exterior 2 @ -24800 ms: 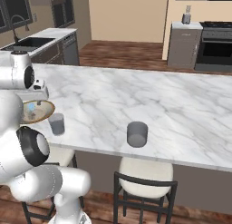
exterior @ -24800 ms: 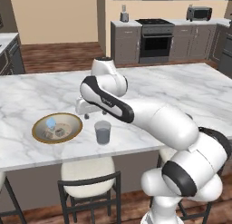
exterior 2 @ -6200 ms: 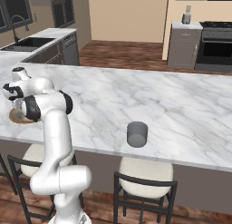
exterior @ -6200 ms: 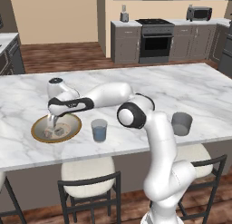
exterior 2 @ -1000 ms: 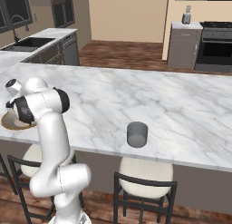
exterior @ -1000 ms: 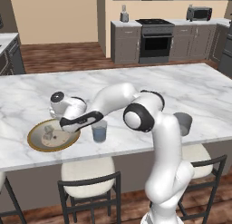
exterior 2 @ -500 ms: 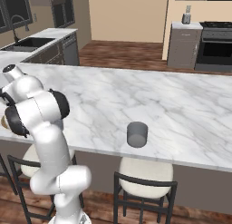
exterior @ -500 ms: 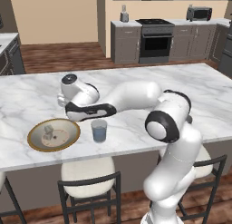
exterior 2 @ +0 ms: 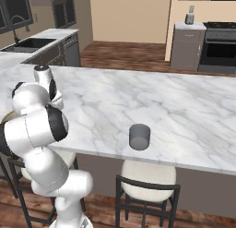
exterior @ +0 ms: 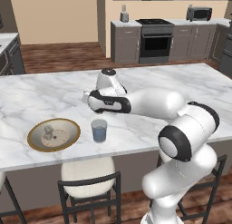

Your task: There are four ice cubes in the ice bowl. Place two ice cubes in each glass of water.

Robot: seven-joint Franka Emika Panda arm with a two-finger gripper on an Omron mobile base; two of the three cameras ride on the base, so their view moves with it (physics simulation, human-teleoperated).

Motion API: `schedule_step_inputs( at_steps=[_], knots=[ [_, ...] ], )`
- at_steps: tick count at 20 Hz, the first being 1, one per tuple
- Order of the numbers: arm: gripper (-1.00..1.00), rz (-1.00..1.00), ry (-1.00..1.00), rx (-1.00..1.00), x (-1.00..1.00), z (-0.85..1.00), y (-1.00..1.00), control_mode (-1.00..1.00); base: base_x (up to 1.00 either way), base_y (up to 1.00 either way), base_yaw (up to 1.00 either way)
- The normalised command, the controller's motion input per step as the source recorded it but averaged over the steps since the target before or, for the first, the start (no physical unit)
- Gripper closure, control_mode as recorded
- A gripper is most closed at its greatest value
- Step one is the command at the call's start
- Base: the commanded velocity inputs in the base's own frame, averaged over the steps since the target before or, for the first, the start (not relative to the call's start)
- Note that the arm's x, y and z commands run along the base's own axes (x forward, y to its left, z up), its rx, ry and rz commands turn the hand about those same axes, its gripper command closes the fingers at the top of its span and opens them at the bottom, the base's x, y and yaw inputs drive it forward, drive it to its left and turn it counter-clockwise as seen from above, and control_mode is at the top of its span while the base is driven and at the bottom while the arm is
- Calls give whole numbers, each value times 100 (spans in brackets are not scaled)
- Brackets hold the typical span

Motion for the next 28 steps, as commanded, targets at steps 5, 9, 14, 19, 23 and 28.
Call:
schedule_step_inputs(
  at_steps=[5,9,14,19,23,28],
  knots=[
    [100,22,32,7,66,-9,-48,-100,0,0,0],
    [100,22,60,-2,85,0,2,-100,0,0,0],
    [100,19,65,-15,36,2,24,-100,0,0,0],
    [100,7,20,-9,16,25,35,-100,0,0,0],
    [100,0,0,-6,-1,9,15,-100,0,0,0],
    [100,0,-10,-4,-45,-10,2,-100,0,0,0]
  ],
)
